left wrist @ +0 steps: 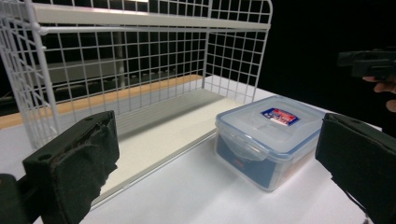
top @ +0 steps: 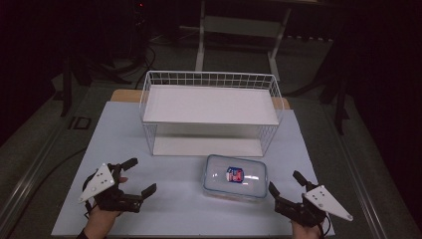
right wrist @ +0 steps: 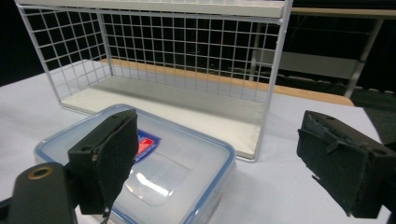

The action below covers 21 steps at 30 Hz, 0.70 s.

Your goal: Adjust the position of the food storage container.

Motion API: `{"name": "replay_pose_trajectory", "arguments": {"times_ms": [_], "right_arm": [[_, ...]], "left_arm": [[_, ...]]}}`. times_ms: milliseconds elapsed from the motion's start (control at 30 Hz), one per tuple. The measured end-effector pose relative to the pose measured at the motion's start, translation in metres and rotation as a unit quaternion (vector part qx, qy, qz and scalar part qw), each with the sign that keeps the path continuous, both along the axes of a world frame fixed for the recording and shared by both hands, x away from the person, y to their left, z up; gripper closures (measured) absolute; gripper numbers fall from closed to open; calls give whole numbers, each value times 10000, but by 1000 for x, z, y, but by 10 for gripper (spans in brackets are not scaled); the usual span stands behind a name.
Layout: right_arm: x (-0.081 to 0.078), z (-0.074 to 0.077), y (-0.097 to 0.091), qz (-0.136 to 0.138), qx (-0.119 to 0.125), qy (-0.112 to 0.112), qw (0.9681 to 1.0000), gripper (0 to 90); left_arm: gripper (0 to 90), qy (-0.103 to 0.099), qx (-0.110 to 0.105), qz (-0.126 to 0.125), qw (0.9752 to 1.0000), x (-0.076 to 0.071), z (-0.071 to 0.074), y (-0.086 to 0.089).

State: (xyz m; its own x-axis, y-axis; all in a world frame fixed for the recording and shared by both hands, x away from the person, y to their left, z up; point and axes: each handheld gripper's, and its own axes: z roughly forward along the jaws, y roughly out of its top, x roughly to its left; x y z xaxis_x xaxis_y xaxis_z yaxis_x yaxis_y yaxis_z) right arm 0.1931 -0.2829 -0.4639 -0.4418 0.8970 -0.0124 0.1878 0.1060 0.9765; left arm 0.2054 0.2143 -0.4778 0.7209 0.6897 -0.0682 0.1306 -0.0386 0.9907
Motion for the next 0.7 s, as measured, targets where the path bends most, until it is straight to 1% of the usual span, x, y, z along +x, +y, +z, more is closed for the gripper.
{"name": "replay_pose_trajectory", "arguments": {"times_ms": [67, 200, 333, 400, 433, 567, 600, 667, 700], "right_arm": [[-1, 2, 0, -22, 1, -12, 10000, 119], [-3, 6, -1, -31, 35, -133, 9999, 118], [-3, 10, 0, 10, 76, -206, 9998, 118], [-2, 12, 0, 45, 72, -193, 9998, 118], [0, 13, -1, 100, 136, -166, 9997, 118], [4, 15, -1, 119, 140, -146, 9997, 118], [10, 17, 1, 227, 101, -75, 9997, 118], [12, 17, 1, 271, 87, -37, 9996, 117], [18, 18, 2, 298, 137, 63, 9994, 118]], "left_arm": [[0, -32, -14, 2, 10000, -1, 0, 0], [0, -71, -50, -45, 10000, -3, 2, 1], [0, -128, -53, -54, 9999, -5, 2, 0], [0, -99, -17, -66, 9999, -4, 1, 0], [0, -89, -19, -65, 9999, -4, 1, 0], [0, -78, -56, -82, 9999, -3, 0, 0], [0, -85, -55, -78, 9999, -3, 0, -1], [0, -74, -40, -94, 9999, -3, 0, -1], [0, -68, -31, -91, 9999, -3, -1, -1]]}}
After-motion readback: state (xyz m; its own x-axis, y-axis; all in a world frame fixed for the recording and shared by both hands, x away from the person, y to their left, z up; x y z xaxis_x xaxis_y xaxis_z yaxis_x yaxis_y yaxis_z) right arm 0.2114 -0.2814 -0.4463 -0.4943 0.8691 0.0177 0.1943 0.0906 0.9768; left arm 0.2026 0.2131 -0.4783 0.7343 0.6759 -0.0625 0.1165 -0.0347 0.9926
